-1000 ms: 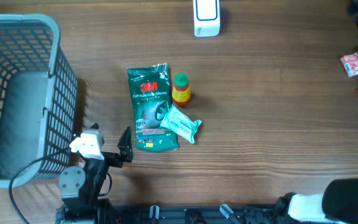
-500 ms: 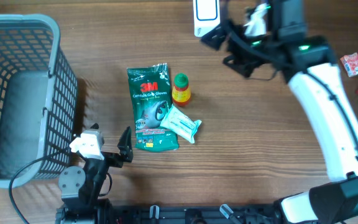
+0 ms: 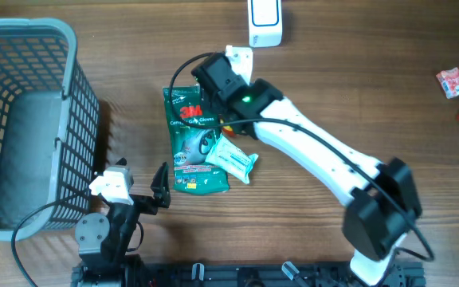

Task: Scan the item barcode
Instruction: 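Reach the right gripper to the sriracha bottle and grasp its neck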

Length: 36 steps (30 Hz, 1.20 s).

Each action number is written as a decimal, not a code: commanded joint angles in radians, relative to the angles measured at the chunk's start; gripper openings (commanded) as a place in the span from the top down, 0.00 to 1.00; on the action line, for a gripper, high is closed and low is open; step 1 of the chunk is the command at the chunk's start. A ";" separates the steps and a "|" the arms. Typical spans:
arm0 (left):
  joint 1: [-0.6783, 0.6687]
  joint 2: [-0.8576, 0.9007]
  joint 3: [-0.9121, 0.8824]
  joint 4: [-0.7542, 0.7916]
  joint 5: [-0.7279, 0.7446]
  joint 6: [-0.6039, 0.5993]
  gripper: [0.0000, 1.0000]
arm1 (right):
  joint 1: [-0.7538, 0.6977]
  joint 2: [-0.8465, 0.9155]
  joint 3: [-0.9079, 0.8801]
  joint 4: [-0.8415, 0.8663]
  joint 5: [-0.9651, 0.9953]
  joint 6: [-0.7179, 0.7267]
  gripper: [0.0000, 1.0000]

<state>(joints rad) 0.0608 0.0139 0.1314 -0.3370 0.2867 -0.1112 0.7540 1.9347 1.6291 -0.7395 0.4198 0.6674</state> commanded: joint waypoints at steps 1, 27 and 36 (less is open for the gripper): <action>-0.005 -0.007 -0.003 0.002 0.012 -0.006 0.00 | 0.002 0.073 -0.008 0.007 0.073 -0.013 0.01; -0.005 -0.007 -0.003 0.002 0.012 -0.006 0.00 | -0.119 -0.125 -0.012 -0.167 -0.660 -1.009 0.73; -0.005 -0.007 -0.003 0.002 0.012 -0.006 0.00 | -0.237 -0.096 -0.014 0.003 -0.917 -1.258 0.72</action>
<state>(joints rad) 0.0608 0.0139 0.1314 -0.3374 0.2867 -0.1112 0.5453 1.8099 1.6173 -0.7784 -0.3428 -0.4454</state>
